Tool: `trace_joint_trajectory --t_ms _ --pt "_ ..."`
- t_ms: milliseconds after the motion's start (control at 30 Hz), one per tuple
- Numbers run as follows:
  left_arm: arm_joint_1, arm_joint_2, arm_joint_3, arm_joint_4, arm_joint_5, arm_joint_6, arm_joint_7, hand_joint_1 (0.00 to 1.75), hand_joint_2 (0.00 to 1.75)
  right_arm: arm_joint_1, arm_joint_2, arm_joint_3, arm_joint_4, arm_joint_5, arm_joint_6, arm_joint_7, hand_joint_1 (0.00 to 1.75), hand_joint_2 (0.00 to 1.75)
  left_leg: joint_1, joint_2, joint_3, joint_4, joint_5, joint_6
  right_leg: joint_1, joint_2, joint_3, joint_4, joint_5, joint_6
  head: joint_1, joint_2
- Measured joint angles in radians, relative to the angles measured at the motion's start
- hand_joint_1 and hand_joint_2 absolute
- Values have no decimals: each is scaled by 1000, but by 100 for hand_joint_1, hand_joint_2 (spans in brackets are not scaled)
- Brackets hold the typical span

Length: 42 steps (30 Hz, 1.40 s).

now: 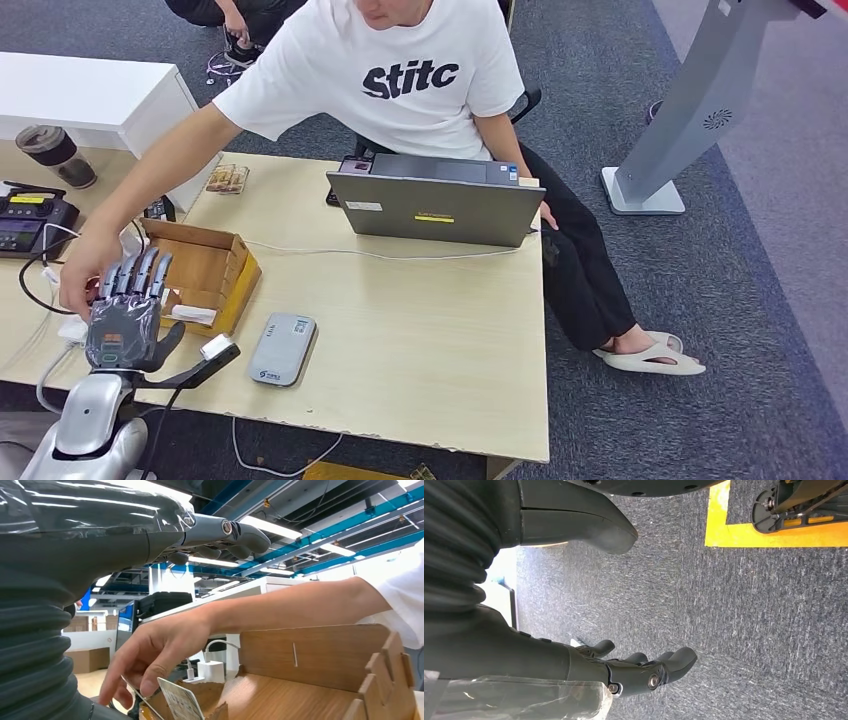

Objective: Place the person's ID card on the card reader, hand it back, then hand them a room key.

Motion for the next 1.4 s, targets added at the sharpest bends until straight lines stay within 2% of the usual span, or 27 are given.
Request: trace_joint_trajectory --t_ms 200,500,733,1400 --pt "1 8 -18 0 -10 -16 15 0 175 0 0 -2 0 -1 4 -3 0 175 0 0 0 0 0 0 0 0 0 0 0 0 0 0" --pt "-12 39 -46 -5 45 -143 30 0 175 -1 0 -21 0 -10 22 1 0 175 0 0 0 0 0 0 0 0 0 0 0 0 0 0" --pt "-29 51 -67 -13 144 -286 22 0 175 -1 0 -33 0 -11 17 7 0 175 0 0 0 0 0 0 0 0 0 0 0 0 0 0" --pt "-41 59 -72 -14 155 -300 22 0 175 -2 1 -42 0 -10 17 5 0 175 0 0 0 0 0 0 0 0 0 0 0 0 0 0"
